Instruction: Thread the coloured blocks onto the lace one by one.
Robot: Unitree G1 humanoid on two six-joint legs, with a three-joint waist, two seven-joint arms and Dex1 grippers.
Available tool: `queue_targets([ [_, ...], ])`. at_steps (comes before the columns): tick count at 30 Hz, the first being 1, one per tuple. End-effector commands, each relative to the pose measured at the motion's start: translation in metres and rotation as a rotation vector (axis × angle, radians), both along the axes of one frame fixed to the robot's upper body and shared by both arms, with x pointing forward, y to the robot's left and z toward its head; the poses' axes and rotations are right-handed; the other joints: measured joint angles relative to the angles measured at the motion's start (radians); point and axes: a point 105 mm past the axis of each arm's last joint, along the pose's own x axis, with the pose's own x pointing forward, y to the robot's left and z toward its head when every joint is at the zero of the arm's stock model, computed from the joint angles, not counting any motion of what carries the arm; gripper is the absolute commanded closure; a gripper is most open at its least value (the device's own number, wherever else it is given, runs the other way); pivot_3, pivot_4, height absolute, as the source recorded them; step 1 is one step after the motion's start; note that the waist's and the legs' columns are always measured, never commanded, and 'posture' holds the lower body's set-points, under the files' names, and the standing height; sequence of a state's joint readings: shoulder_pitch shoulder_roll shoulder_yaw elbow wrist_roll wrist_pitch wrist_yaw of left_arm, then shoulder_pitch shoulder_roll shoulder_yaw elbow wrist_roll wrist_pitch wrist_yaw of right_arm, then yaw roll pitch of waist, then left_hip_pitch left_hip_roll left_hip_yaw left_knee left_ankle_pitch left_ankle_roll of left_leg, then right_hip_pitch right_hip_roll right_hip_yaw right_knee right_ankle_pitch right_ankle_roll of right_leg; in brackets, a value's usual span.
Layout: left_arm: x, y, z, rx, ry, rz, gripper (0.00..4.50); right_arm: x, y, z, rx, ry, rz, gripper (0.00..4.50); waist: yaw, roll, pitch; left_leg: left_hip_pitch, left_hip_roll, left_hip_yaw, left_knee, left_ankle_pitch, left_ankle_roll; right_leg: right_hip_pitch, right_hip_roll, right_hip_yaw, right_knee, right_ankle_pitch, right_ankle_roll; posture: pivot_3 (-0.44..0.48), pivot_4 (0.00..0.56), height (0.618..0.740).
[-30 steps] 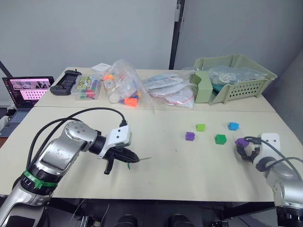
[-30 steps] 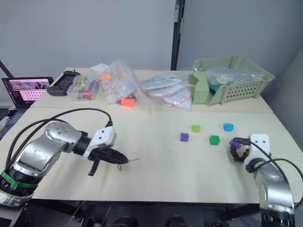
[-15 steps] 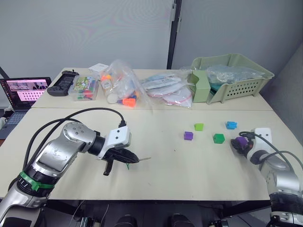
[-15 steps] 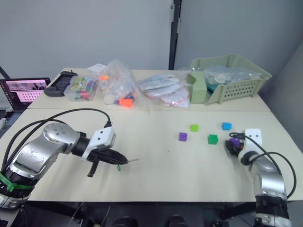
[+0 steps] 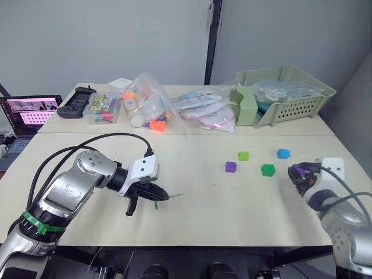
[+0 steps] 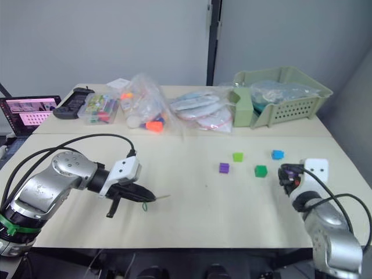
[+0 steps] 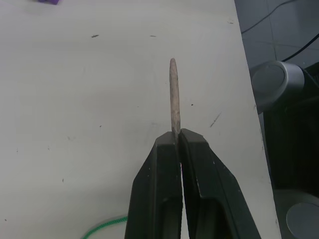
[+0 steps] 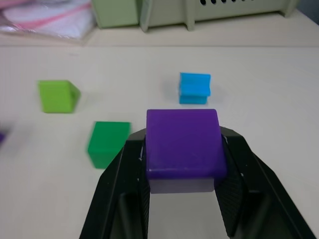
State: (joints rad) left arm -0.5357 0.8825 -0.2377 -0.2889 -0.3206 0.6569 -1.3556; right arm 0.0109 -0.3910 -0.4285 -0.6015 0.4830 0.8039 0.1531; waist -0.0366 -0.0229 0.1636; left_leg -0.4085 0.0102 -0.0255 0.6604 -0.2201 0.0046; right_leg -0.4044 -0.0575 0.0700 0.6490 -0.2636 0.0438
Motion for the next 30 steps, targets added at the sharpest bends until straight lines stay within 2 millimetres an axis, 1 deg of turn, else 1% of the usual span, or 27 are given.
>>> queue_targets([
  [1, 0.000, 0.003, 0.002, -0.003, -0.006, 0.000, 4.50, -0.040, 0.106, 0.005, 0.082, 0.039, 0.322, 3.31, -0.002, 0.000, 0.000, 0.001, 0.001, -0.001, 0.000, 0.000, 0.000, 0.000, 0.001, -0.001, 0.000, 0.000, -0.001, 0.000, 0.150, 0.740],
  [4, -0.002, 0.000, 0.002, -0.005, 0.001, -0.013, 4.50, -0.047, 0.136, -0.006, 0.094, 0.097, 0.375, 3.31, -0.007, -0.001, 0.000, 0.001, 0.004, 0.000, 0.000, 0.000, 0.000, -0.001, 0.003, 0.000, 0.000, 0.000, -0.003, 0.000, 0.150, 0.740],
  [6, -0.003, -0.002, 0.002, -0.007, 0.005, -0.022, 4.50, -0.043, 0.152, -0.016, 0.070, 0.134, 0.394, 3.31, -0.004, -0.001, 0.000, 0.002, 0.003, 0.001, 0.000, 0.000, 0.000, 0.000, 0.002, 0.000, -0.001, 0.000, -0.003, 0.000, 0.150, 0.740],
  [7, -0.003, -0.002, 0.002, -0.007, 0.006, -0.026, 4.50, -0.039, 0.157, -0.022, 0.052, 0.148, 0.392, 3.31, -0.002, -0.001, 0.000, 0.002, 0.003, 0.001, 0.000, 0.000, 0.000, 0.000, 0.002, 0.000, -0.001, 0.000, -0.003, 0.000, 0.150, 0.740],
  [9, -0.004, -0.002, 0.002, -0.007, 0.007, -0.030, 4.50, -0.029, 0.160, -0.034, 0.025, 0.168, 0.352, 3.31, -0.001, -0.002, 0.000, 0.002, 0.003, 0.002, 0.001, 0.000, 0.000, 0.000, 0.002, 0.000, -0.001, 0.000, -0.003, 0.000, 0.150, 0.740],
  [12, -0.005, -0.001, 0.002, -0.003, 0.009, -0.032, 4.50, -0.021, 0.163, -0.059, -0.004, 0.215, 0.318, 3.31, -0.001, -0.002, 0.000, 0.001, 0.002, 0.004, 0.000, 0.000, 0.000, -0.001, 0.002, -0.001, -0.001, -0.001, -0.003, 0.000, 0.150, 0.740],
  [15, -0.006, 0.002, 0.002, 0.006, 0.010, -0.034, 4.50, -0.021, 0.170, -0.081, 0.011, 0.269, 0.319, 3.31, -0.004, -0.003, -0.001, 0.000, 0.003, 0.005, 0.000, 0.000, 0.000, -0.002, 0.002, -0.001, -0.001, -0.001, -0.003, 0.000, 0.150, 0.740],
  [16, -0.006, 0.003, 0.002, 0.008, 0.010, -0.033, 4.50, -0.022, 0.171, -0.085, 0.022, 0.277, 0.319, 3.31, -0.006, -0.003, -0.001, 0.000, 0.003, 0.005, 0.000, 0.000, 0.000, -0.001, 0.003, -0.001, -0.001, -0.001, -0.003, 0.000, 0.150, 0.740],
  [18, -0.006, 0.004, 0.003, 0.010, 0.008, -0.032, 4.50, -0.022, 0.173, -0.084, 0.053, 0.260, 0.314, 3.31, -0.009, -0.003, -0.001, 0.002, 0.004, 0.004, 0.000, 0.000, 0.000, 0.000, 0.004, -0.001, -0.001, 0.000, -0.004, 0.000, 0.150, 0.740],
  [20, -0.006, 0.005, 0.003, 0.011, 0.007, -0.029, 4.50, -0.022, 0.172, -0.075, 0.066, 0.219, 0.313, 2.25, -0.008, -0.003, -0.001, 0.003, 0.004, 0.004, 0.000, 0.000, -0.001, 0.000, 0.005, -0.001, -0.001, 0.000, -0.003, 0.000, 0.150, 0.740],
  [21, -0.006, 0.006, 0.003, 0.012, 0.007, -0.029, 4.50, -0.023, 0.172, -0.070, 0.067, 0.194, 0.324, 1.93, -0.007, -0.003, -0.001, 0.003, 0.004, 0.004, 0.000, 0.000, 0.000, 0.000, 0.005, -0.001, -0.001, -0.001, -0.004, 0.000, 0.150, 0.740],
  [22, -0.006, 0.006, 0.002, 0.013, 0.007, -0.027, 4.50, -0.025, 0.170, -0.060, 0.058, 0.154, 0.352, 1.59, -0.007, -0.003, -0.001, 0.003, 0.004, 0.004, 0.000, 0.000, -0.001, 0.000, 0.005, -0.001, -0.001, -0.001, -0.004, 0.000, 0.150, 0.740],
  [23, -0.006, 0.006, 0.002, 0.014, 0.007, -0.026, 4.50, -0.026, 0.169, -0.053, 0.050, 0.127, 0.373, 1.11, -0.006, -0.003, -0.001, 0.002, 0.004, 0.004, 0.000, 0.000, -0.001, -0.001, 0.005, -0.001, -0.001, -0.001, -0.004, 0.000, 0.150, 0.740],
  [25, -0.006, 0.007, 0.001, 0.014, 0.008, -0.025, 4.50, -0.030, 0.164, -0.043, 0.017, 0.099, 0.420, 0.56, -0.004, -0.003, 0.000, 0.002, 0.004, 0.004, 0.000, 0.000, -0.001, -0.001, 0.004, -0.001, -0.001, 0.000, -0.004, 0.000, 0.150, 0.740],
  [26, -0.006, 0.007, 0.001, 0.014, 0.008, -0.025, 4.50, -0.032, 0.162, -0.039, -0.004, 0.089, 0.447, 0.21, -0.004, -0.003, 0.000, 0.001, 0.004, 0.004, 0.000, 0.000, -0.001, -0.001, 0.004, -0.001, -0.001, 0.000, -0.004, 0.000, 0.150, 0.740],
  [27, -0.007, 0.007, 0.001, 0.013, 0.007, -0.025, 4.50, -0.035, 0.157, -0.032, -0.035, 0.075, 0.493, 0.06, -0.002, -0.003, 0.000, 0.000, 0.004, 0.004, 0.000, 0.000, -0.001, -0.001, 0.003, -0.001, -0.001, 0.000, -0.004, 0.000, 0.150, 0.740],
  [30, -0.007, 0.009, 0.000, 0.015, 0.007, -0.024, 4.50, -0.043, 0.147, -0.015, -0.129, 0.053, 0.673, 0.06, -0.001, -0.004, 0.000, 0.001, 0.003, 0.004, 0.000, 0.000, 0.000, 0.000, 0.003, -0.001, -0.001, 0.000, -0.004, 0.000, 0.150, 0.740],
])
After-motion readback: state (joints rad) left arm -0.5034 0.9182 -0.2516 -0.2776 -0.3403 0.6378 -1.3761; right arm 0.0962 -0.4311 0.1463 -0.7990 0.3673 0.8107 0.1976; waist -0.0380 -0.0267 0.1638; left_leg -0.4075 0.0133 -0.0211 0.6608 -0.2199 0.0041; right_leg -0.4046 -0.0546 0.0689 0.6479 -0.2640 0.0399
